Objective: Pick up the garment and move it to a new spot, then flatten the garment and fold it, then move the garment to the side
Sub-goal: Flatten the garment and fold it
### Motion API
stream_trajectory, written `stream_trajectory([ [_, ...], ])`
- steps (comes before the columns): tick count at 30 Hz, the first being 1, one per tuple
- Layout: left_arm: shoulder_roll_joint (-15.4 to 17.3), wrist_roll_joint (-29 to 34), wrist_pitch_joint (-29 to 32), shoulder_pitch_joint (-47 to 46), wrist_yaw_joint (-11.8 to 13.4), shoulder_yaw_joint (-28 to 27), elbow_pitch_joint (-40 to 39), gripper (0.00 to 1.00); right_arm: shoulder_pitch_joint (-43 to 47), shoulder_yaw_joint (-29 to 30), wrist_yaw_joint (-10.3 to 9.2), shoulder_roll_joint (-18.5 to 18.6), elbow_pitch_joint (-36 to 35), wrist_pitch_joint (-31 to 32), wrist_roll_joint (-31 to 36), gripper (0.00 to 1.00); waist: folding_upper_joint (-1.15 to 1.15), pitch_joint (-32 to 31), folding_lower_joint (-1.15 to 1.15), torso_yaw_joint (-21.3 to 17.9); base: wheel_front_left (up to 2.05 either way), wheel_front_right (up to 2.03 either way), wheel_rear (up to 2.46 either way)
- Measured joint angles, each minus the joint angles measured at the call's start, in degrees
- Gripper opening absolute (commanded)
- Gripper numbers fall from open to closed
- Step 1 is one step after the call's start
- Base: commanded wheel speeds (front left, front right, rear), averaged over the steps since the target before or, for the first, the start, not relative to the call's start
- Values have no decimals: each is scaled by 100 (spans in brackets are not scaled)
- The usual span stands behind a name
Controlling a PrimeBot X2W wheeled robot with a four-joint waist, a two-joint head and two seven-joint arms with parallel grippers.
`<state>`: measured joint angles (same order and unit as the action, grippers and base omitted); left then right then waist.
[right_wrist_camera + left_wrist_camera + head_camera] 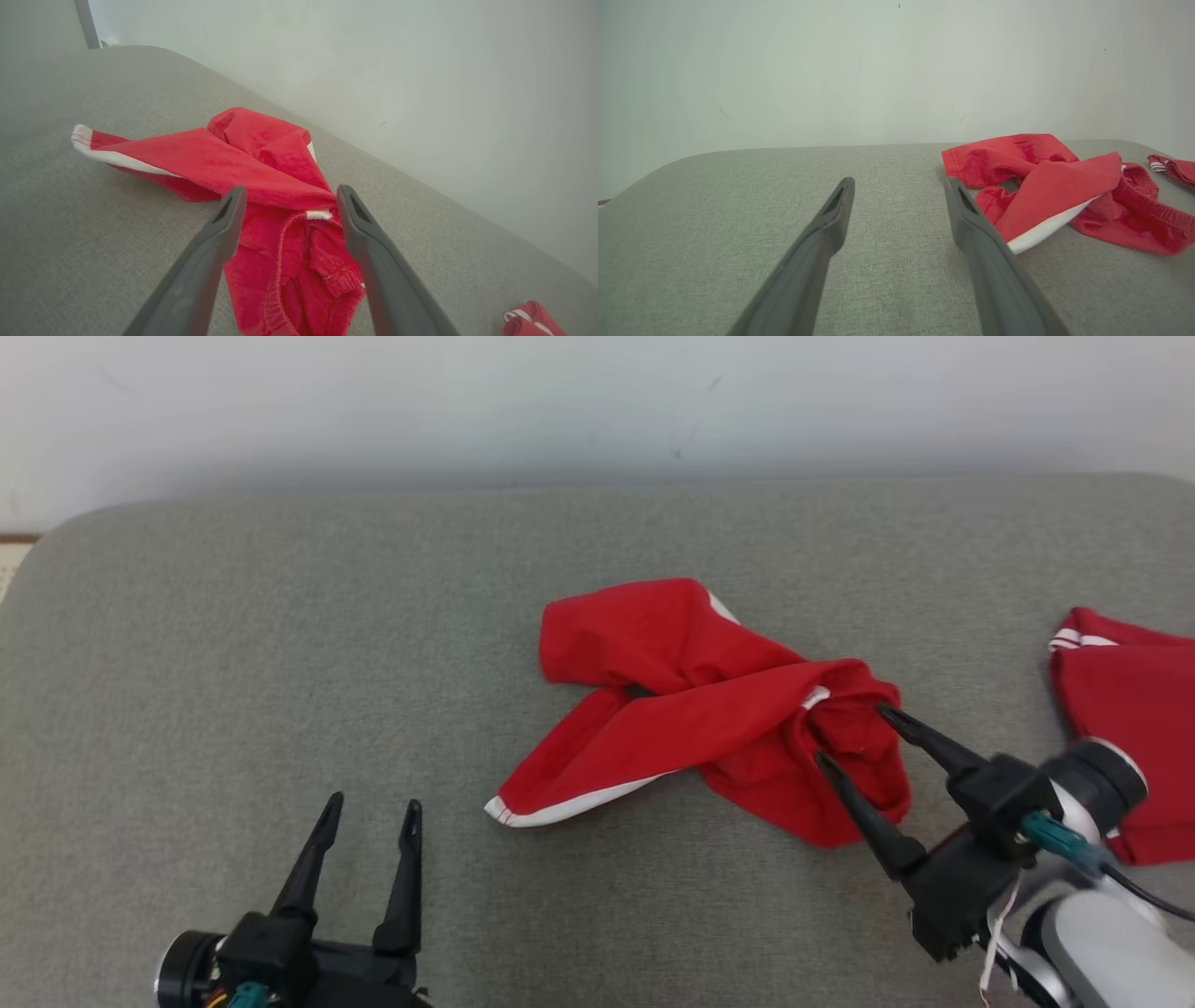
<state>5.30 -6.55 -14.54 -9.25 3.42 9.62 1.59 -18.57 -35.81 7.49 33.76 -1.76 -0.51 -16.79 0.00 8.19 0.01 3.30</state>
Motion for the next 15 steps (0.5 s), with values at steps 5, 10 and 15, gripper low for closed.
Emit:
stream_trajectory([
  [5,-78,-38,-20,-197,-25,146,126,100,-916,-980,0,368,510,-33,56,100,0,197,0,220,0,0,0],
  [10,-136,-64,-22,-313,-20,202,147,100,-1649,-1872,0,598,906,-27,-51,100,0,375,0,423,0,0,0],
  [15,-170,-75,-22,-365,5,205,130,100,-2248,-2638,1,728,1233,9,-316,100,0,506,0,566,0,0,0],
])
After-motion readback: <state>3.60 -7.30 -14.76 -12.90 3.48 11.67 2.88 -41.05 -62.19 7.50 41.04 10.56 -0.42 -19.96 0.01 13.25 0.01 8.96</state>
